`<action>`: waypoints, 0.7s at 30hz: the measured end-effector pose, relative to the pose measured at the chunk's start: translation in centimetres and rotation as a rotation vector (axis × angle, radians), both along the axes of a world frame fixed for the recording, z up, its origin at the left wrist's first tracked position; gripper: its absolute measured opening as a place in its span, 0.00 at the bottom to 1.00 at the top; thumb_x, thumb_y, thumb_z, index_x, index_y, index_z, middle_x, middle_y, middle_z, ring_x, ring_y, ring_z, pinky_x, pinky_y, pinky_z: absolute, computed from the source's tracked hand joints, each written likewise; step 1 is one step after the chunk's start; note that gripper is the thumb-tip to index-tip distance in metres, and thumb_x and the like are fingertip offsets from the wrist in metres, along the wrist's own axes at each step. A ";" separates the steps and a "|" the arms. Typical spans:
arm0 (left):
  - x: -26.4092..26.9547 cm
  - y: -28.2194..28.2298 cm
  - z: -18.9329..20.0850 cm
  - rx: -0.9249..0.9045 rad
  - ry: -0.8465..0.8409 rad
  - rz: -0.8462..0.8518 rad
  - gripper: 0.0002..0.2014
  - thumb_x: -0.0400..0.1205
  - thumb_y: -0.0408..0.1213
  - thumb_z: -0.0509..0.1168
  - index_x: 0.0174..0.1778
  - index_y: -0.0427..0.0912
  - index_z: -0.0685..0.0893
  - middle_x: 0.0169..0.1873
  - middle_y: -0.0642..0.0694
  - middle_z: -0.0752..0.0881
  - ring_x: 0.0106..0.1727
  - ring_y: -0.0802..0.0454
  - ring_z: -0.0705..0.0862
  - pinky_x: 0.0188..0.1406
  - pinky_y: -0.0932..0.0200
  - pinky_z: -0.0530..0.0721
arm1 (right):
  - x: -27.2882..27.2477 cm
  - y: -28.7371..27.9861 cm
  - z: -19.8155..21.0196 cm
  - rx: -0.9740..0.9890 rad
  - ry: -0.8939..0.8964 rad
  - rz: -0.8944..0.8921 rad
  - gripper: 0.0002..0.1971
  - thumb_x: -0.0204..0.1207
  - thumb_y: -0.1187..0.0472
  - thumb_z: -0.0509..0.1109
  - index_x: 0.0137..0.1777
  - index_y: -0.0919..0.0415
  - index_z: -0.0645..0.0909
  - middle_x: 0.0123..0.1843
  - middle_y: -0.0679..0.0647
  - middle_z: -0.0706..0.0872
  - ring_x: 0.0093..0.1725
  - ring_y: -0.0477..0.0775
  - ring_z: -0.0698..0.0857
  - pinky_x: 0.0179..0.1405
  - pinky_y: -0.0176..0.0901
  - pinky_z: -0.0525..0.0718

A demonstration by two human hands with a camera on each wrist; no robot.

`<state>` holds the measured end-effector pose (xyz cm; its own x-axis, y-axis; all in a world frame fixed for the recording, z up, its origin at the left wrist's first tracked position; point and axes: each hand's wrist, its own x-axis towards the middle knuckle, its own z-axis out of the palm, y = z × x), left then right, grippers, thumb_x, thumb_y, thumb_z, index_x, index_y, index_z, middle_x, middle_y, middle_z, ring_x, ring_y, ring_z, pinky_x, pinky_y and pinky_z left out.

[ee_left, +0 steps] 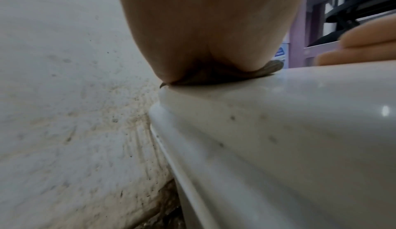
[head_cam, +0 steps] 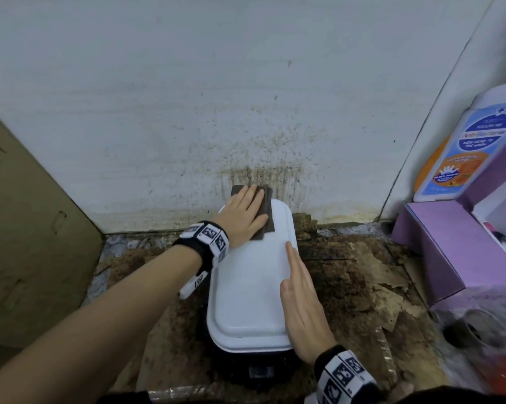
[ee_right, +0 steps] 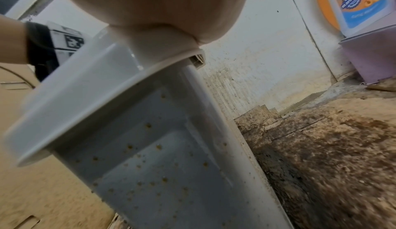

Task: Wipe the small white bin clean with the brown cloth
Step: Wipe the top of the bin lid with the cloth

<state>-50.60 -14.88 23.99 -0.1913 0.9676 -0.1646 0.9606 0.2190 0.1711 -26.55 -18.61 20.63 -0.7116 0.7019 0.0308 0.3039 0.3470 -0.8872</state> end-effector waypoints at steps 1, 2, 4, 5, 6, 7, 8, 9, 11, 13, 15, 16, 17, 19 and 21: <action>-0.4 0.7 -0.1 0.005 0.002 0.009 0.33 0.92 0.52 0.43 0.89 0.41 0.41 0.89 0.41 0.40 0.89 0.45 0.38 0.87 0.47 0.39 | 0.0 0.0 0.0 0.004 0.001 0.002 0.34 0.82 0.31 0.40 0.87 0.34 0.38 0.86 0.23 0.41 0.86 0.30 0.43 0.89 0.53 0.52; -0.7 1.0 -0.3 0.020 0.009 0.011 0.33 0.92 0.52 0.44 0.89 0.40 0.43 0.89 0.41 0.42 0.89 0.44 0.39 0.87 0.46 0.41 | 0.0 0.0 0.0 0.005 0.001 0.004 0.34 0.82 0.31 0.40 0.87 0.34 0.38 0.86 0.24 0.41 0.86 0.30 0.43 0.89 0.54 0.52; -1.2 1.0 -0.8 0.080 0.027 0.008 0.34 0.90 0.55 0.44 0.89 0.40 0.47 0.89 0.40 0.47 0.89 0.43 0.44 0.88 0.44 0.44 | 0.1 0.2 -0.1 0.004 -0.004 0.007 0.34 0.82 0.32 0.40 0.87 0.34 0.38 0.86 0.24 0.41 0.86 0.31 0.44 0.89 0.54 0.53; -1.3 0.7 -1.0 0.091 0.029 0.009 0.35 0.90 0.57 0.43 0.89 0.41 0.48 0.89 0.40 0.48 0.89 0.42 0.44 0.88 0.44 0.45 | 0.2 0.1 -0.1 0.008 -0.006 0.008 0.34 0.82 0.32 0.40 0.87 0.34 0.38 0.86 0.24 0.41 0.86 0.31 0.44 0.88 0.54 0.53; -1.3 0.4 -1.2 0.077 0.026 0.010 0.35 0.89 0.57 0.42 0.89 0.42 0.47 0.89 0.40 0.46 0.89 0.42 0.43 0.88 0.43 0.44 | 0.2 0.1 -0.1 0.012 -0.006 0.007 0.34 0.83 0.32 0.41 0.87 0.35 0.38 0.86 0.25 0.41 0.86 0.31 0.44 0.88 0.54 0.53; -1.1 0.0 -1.3 0.052 0.021 0.011 0.35 0.90 0.57 0.41 0.89 0.42 0.44 0.89 0.40 0.43 0.89 0.41 0.40 0.88 0.42 0.43 | 0.1 0.1 -0.1 0.016 -0.005 0.005 0.34 0.83 0.32 0.41 0.87 0.35 0.38 0.86 0.25 0.41 0.86 0.31 0.44 0.88 0.54 0.53; -0.9 -0.5 -1.3 0.028 0.010 0.017 0.34 0.90 0.56 0.40 0.89 0.43 0.42 0.89 0.41 0.40 0.89 0.40 0.37 0.87 0.42 0.42 | 0.1 0.0 -0.1 0.015 -0.005 0.002 0.33 0.83 0.33 0.41 0.87 0.35 0.38 0.86 0.25 0.42 0.86 0.31 0.44 0.88 0.54 0.53; -0.7 -1.0 -1.2 0.014 -0.004 0.024 0.33 0.91 0.55 0.41 0.89 0.43 0.40 0.88 0.41 0.37 0.88 0.40 0.35 0.87 0.42 0.40 | 0.1 0.0 -0.1 0.012 -0.004 0.002 0.33 0.83 0.32 0.41 0.87 0.34 0.38 0.86 0.25 0.42 0.86 0.31 0.44 0.89 0.54 0.53; -0.2 -2.5 -0.9 0.005 -0.018 0.032 0.33 0.92 0.52 0.42 0.88 0.42 0.38 0.87 0.41 0.34 0.88 0.41 0.33 0.87 0.42 0.39 | 0.2 0.0 0.0 0.004 0.000 0.001 0.33 0.83 0.31 0.41 0.87 0.33 0.38 0.86 0.24 0.42 0.86 0.30 0.44 0.89 0.53 0.53; 0.1 -4.5 -0.8 -0.005 -0.035 0.033 0.33 0.92 0.54 0.41 0.88 0.41 0.37 0.87 0.40 0.32 0.87 0.41 0.30 0.87 0.42 0.38 | 0.2 -0.1 0.0 0.003 0.003 0.001 0.34 0.82 0.30 0.42 0.86 0.32 0.39 0.86 0.24 0.43 0.86 0.30 0.45 0.89 0.52 0.53; 0.7 -6.4 -0.7 -0.012 -0.078 0.038 0.35 0.91 0.56 0.38 0.88 0.41 0.36 0.86 0.41 0.30 0.86 0.42 0.27 0.87 0.41 0.38 | 0.2 -0.1 -0.1 0.006 0.006 -0.003 0.34 0.82 0.31 0.42 0.87 0.33 0.39 0.87 0.25 0.43 0.85 0.30 0.45 0.89 0.52 0.53; 1.1 -7.4 -0.6 -0.013 -0.136 0.053 0.34 0.91 0.55 0.40 0.88 0.42 0.36 0.86 0.42 0.29 0.85 0.44 0.26 0.87 0.43 0.38 | 0.2 -0.2 -0.1 0.009 0.008 -0.005 0.34 0.83 0.31 0.42 0.87 0.34 0.39 0.87 0.26 0.43 0.85 0.30 0.45 0.89 0.51 0.53; 1.7 -8.4 -0.4 -0.010 -0.208 0.076 0.33 0.92 0.53 0.43 0.88 0.44 0.35 0.85 0.44 0.27 0.84 0.47 0.24 0.86 0.46 0.37 | 0.2 -0.2 -0.2 0.013 0.011 -0.008 0.34 0.83 0.31 0.42 0.87 0.34 0.39 0.87 0.26 0.44 0.85 0.29 0.46 0.89 0.50 0.53; 3.0 -10.3 -0.3 0.015 -0.332 0.112 0.33 0.92 0.51 0.46 0.88 0.47 0.35 0.84 0.49 0.24 0.83 0.53 0.23 0.84 0.52 0.37 | 0.3 -0.3 -0.2 0.024 0.008 -0.010 0.33 0.83 0.32 0.42 0.87 0.35 0.39 0.87 0.27 0.44 0.85 0.29 0.45 0.88 0.47 0.52; 4.3 -12.1 -0.4 0.040 -0.368 0.115 0.34 0.92 0.52 0.46 0.88 0.49 0.34 0.83 0.52 0.22 0.82 0.56 0.22 0.83 0.55 0.36 | 0.3 -0.4 0.0 0.029 0.001 -0.008 0.33 0.84 0.33 0.42 0.87 0.35 0.39 0.87 0.27 0.44 0.85 0.29 0.45 0.87 0.43 0.50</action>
<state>-46.27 -27.02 23.56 -0.2340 0.9504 -0.2051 0.8028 0.3079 0.5106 -26.22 -19.00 20.62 -0.7056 0.7066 0.0521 0.3063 0.3704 -0.8769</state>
